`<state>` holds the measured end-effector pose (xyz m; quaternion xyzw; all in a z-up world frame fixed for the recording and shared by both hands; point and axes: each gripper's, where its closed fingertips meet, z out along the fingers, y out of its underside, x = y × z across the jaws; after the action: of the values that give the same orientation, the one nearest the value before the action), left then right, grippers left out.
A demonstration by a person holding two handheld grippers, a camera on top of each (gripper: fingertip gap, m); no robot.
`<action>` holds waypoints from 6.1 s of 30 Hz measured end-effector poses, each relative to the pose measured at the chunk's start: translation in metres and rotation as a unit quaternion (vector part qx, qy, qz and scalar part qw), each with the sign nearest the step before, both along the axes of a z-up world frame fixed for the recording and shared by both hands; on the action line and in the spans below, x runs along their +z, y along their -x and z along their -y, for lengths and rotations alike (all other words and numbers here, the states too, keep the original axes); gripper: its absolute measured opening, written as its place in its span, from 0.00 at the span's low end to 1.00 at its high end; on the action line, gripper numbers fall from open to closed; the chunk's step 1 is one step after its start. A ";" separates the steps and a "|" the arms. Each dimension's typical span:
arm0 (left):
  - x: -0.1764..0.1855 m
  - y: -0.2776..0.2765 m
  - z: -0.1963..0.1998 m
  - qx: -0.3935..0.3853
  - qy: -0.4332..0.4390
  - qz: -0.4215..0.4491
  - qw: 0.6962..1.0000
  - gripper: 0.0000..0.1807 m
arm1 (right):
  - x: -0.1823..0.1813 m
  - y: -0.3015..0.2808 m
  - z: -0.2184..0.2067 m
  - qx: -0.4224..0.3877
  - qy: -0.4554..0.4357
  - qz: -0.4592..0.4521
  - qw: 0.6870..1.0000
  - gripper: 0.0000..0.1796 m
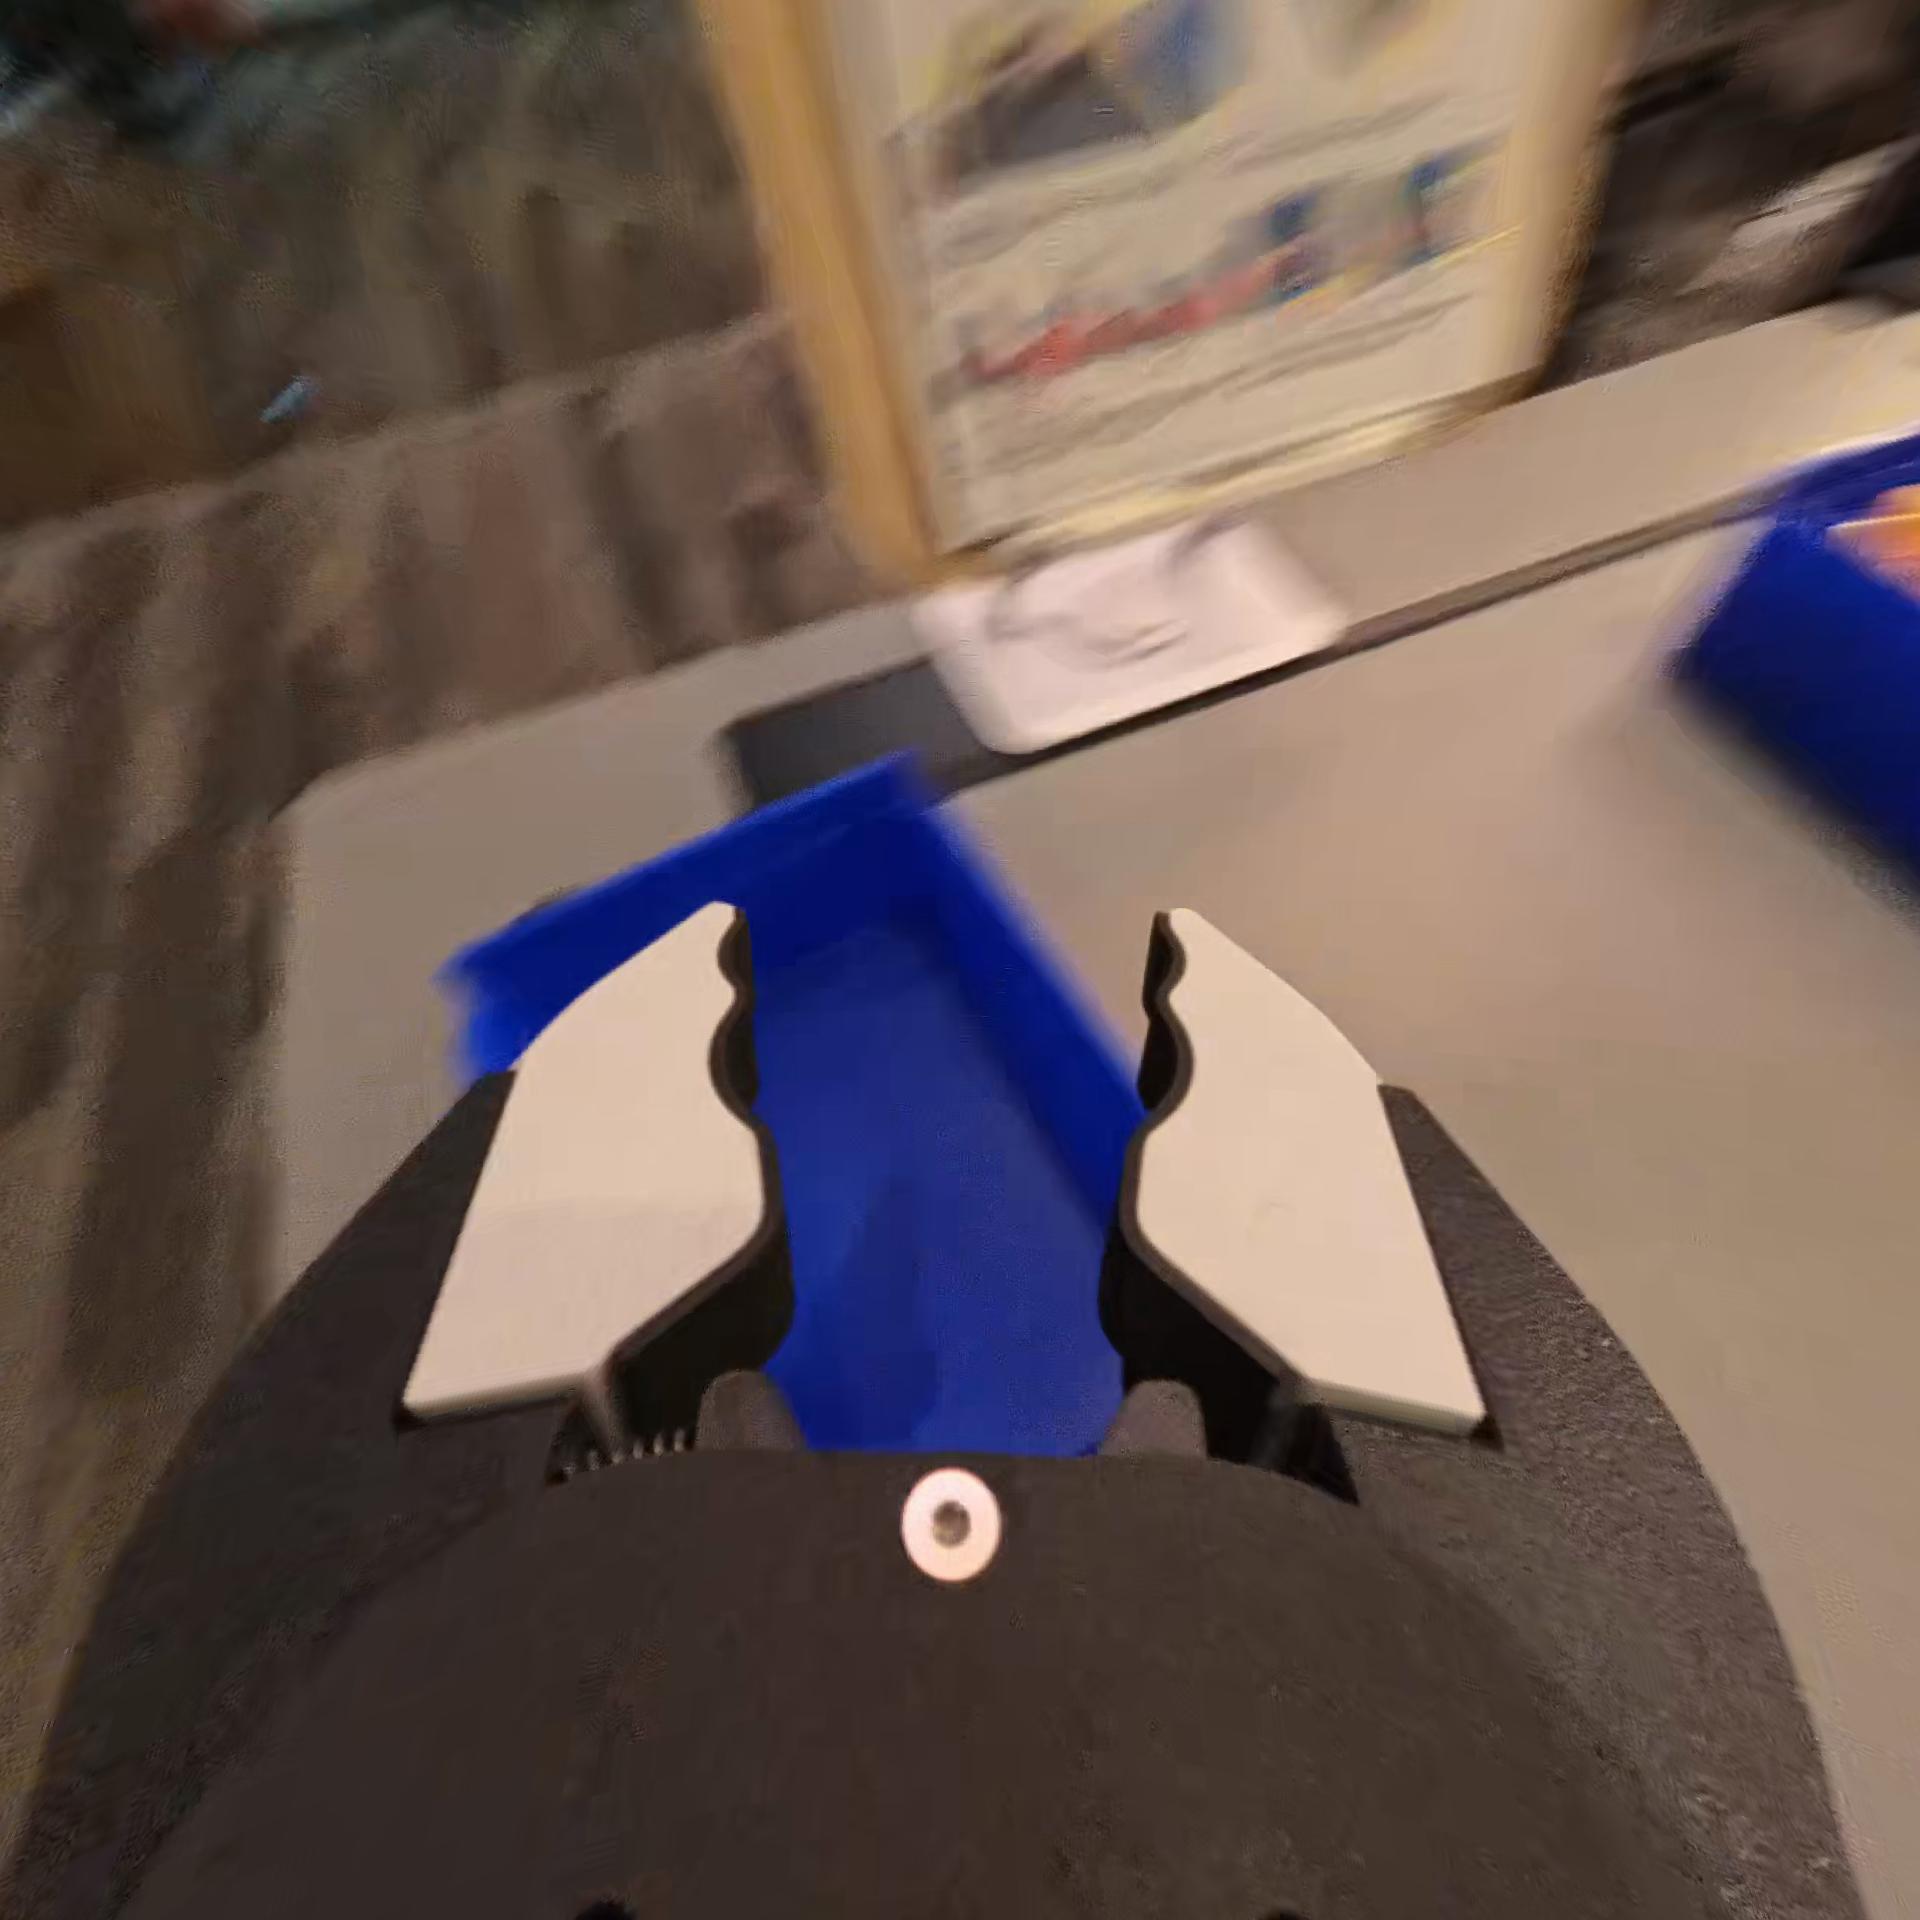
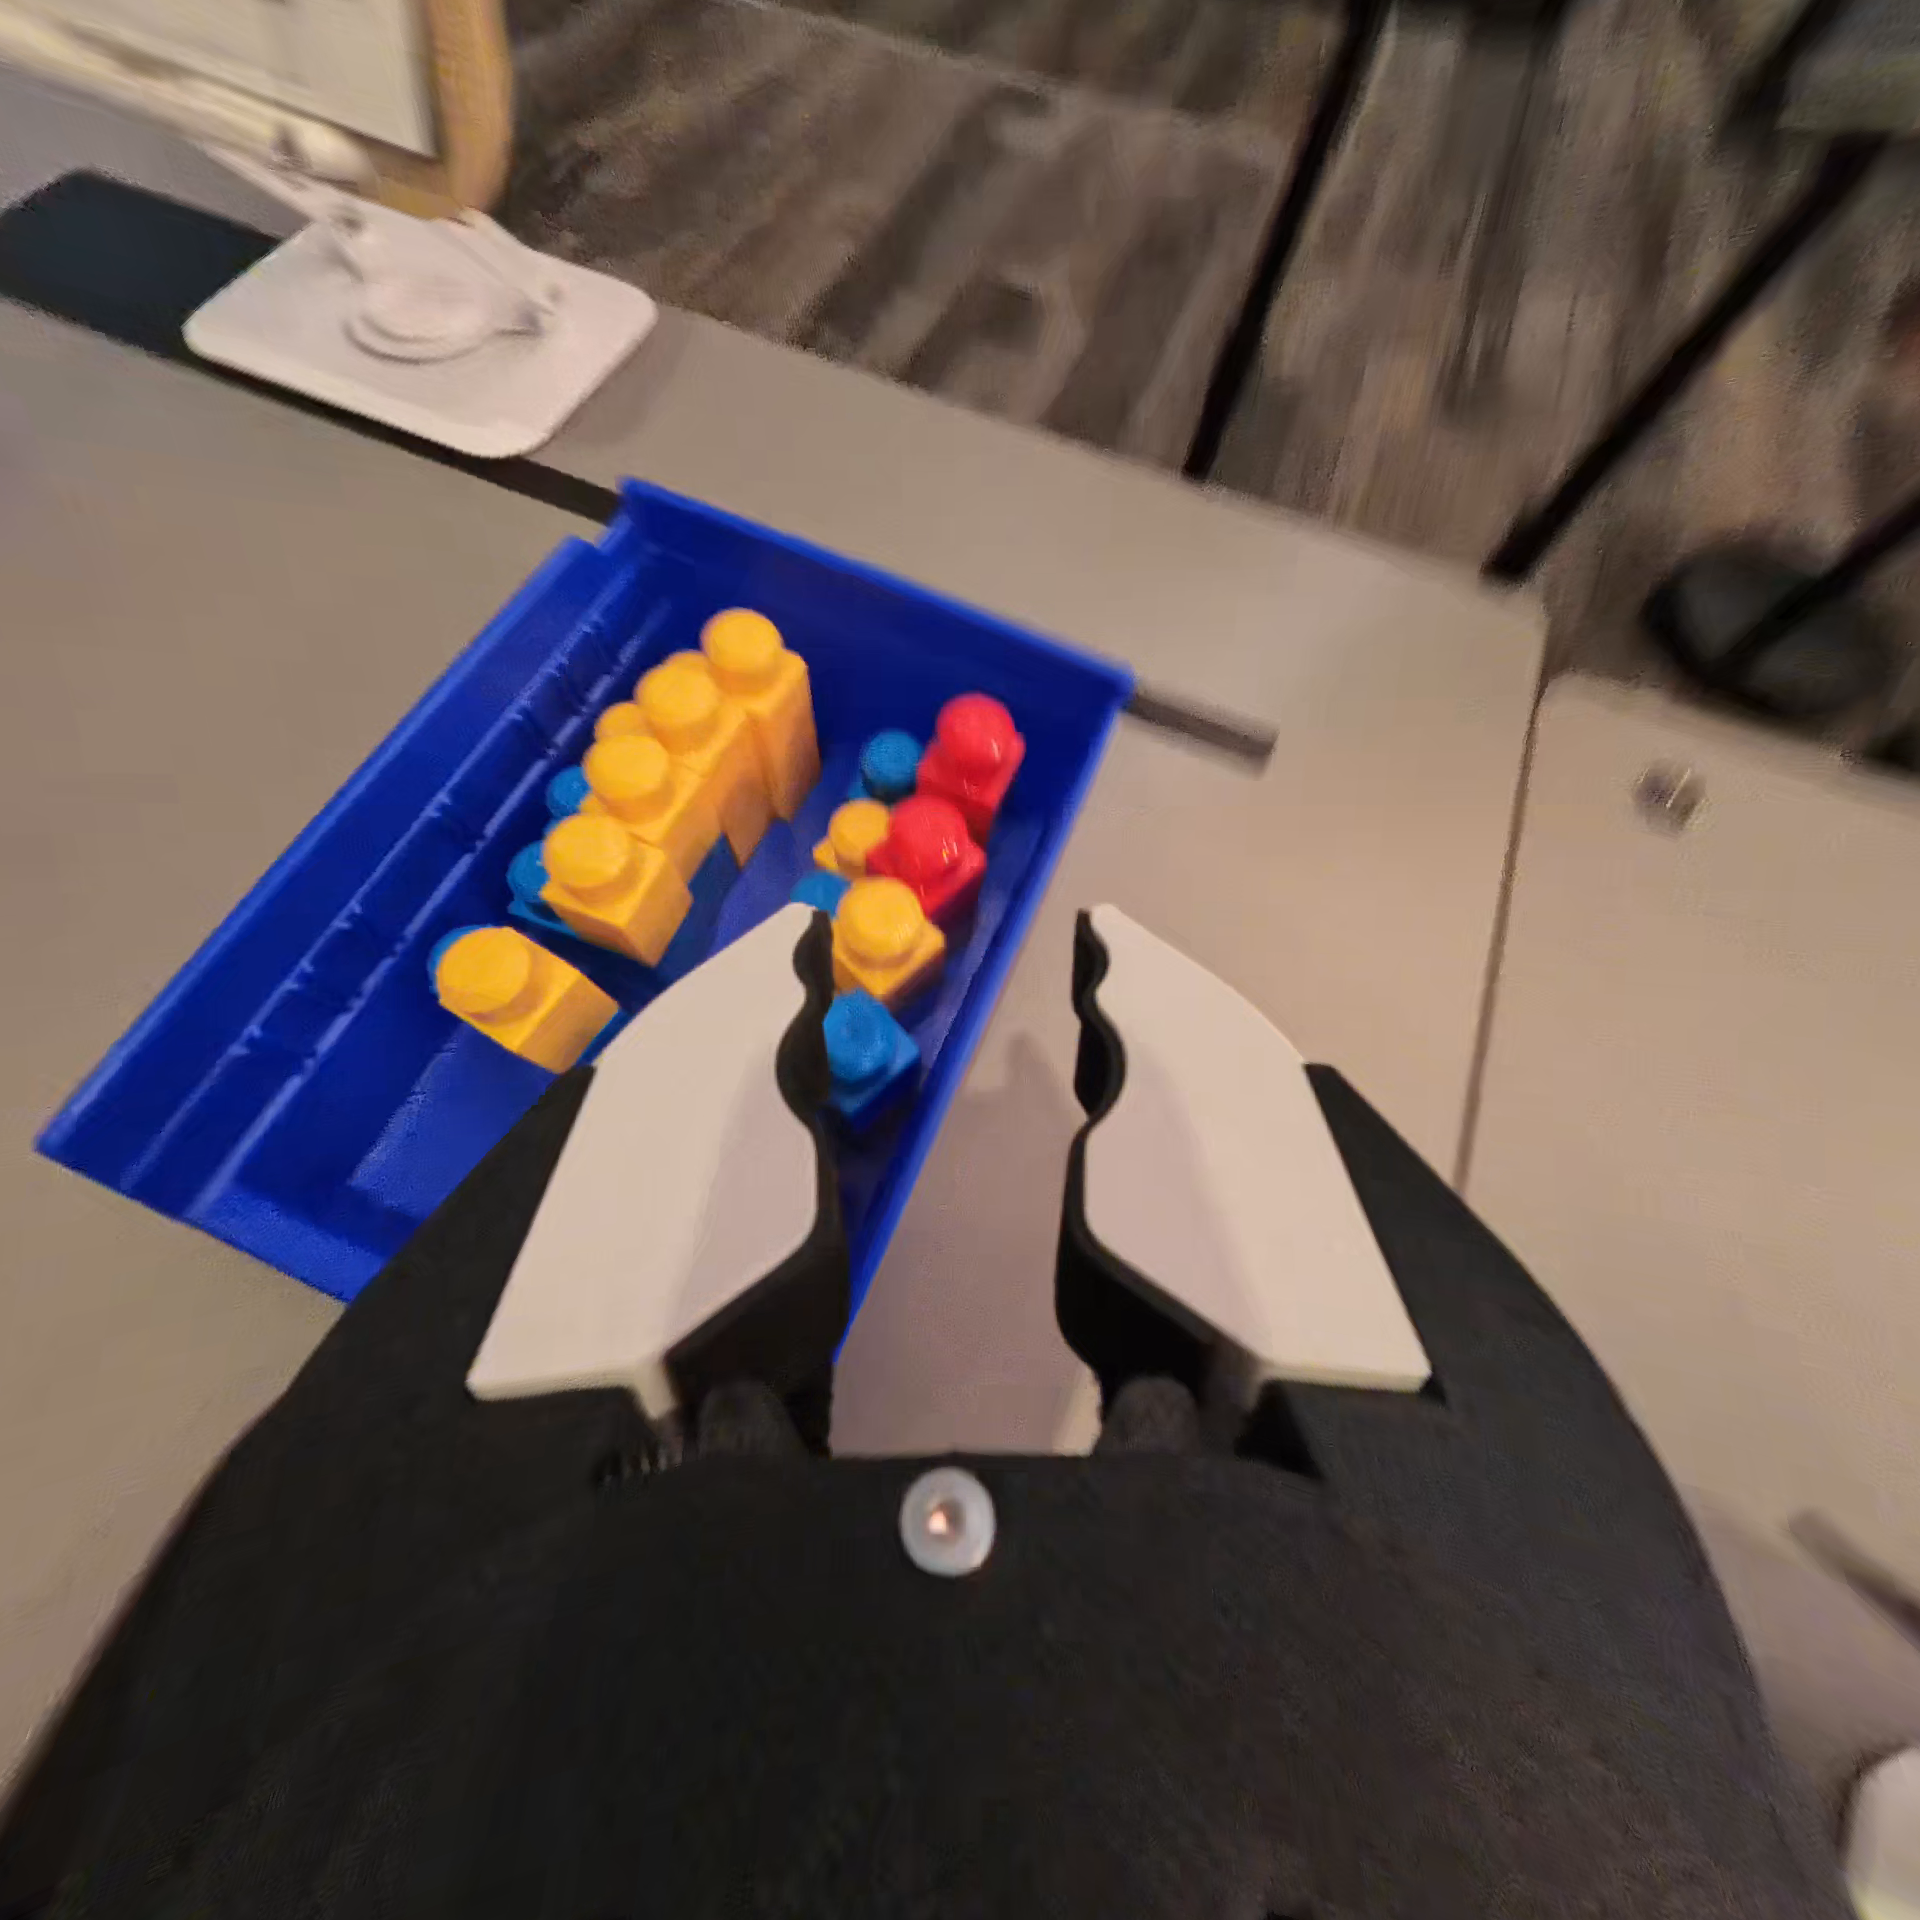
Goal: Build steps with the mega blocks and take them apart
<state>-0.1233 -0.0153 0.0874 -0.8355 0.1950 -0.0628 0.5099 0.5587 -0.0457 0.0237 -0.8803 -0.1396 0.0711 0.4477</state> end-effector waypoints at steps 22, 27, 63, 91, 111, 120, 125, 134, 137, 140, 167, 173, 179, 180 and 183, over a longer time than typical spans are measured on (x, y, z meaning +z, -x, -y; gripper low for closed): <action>-0.172 0.159 -0.013 0.227 0.342 -0.093 0.907 0.43 | -0.136 -0.001 0.010 -0.078 0.367 0.008 0.927 0.13; -0.202 0.179 0.004 0.265 0.416 -0.069 0.867 0.34 | -0.145 0.006 0.012 -0.059 0.392 -0.006 0.918 0.04; -0.215 0.052 0.011 0.094 0.513 -0.047 0.852 0.05 | -0.147 0.006 0.011 -0.047 0.396 -0.002 0.917 0.04; -0.230 -0.138 0.026 -0.096 0.475 -0.120 0.867 0.16 | -0.163 0.149 -0.019 -0.037 0.446 0.022 0.894 0.06; -0.086 -0.077 0.030 -0.149 0.315 0.036 0.937 0.19 | -0.135 0.091 -0.003 -0.029 0.447 0.036 0.893 0.03; -0.016 0.020 0.046 -0.053 0.185 0.124 0.974 0.19 | -0.027 0.114 -0.012 -0.038 0.405 0.059 0.911 0.03; 0.000 0.084 0.062 0.034 0.134 0.158 0.978 0.23 | 0.026 0.202 -0.031 0.010 0.402 0.087 0.911 0.03; 0.009 0.150 0.099 0.114 0.086 0.207 0.968 0.32 | 0.010 0.469 -0.059 0.184 0.396 0.049 0.898 0.03; 0.008 0.161 0.108 0.122 0.079 0.221 0.964 0.35 | -0.003 0.545 -0.059 0.220 0.404 0.042 0.887 0.03; 0.002 0.173 0.110 0.129 0.082 0.234 0.960 0.42 | -0.017 0.601 -0.062 0.235 0.405 0.048 0.882 0.03; -0.155 0.199 0.038 0.131 0.356 0.215 0.900 0.41 | -0.102 0.682 -0.068 0.192 0.298 0.141 0.924 0.14; -0.179 0.199 0.041 0.129 0.404 0.176 0.888 0.28 | -0.041 0.569 -0.067 0.154 0.152 0.244 0.945 0.26; -0.181 0.185 0.033 0.107 0.420 0.161 0.887 0.11 | -0.065 0.404 -0.062 -0.014 0.200 0.214 0.956 0.33; -0.184 0.186 0.031 0.111 0.425 0.132 0.888 0.11 | -0.075 0.389 -0.060 -0.027 0.217 0.193 0.956 0.34; -0.196 0.191 0.022 0.117 0.428 0.000 0.896 0.10 | -0.103 0.351 -0.050 -0.059 0.272 0.177 0.944 0.34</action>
<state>-0.3143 -0.0372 -0.1082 -0.9898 0.0499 -0.0803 0.1064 0.2081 0.0044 -0.0792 -0.9736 -0.1397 -0.0776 0.1628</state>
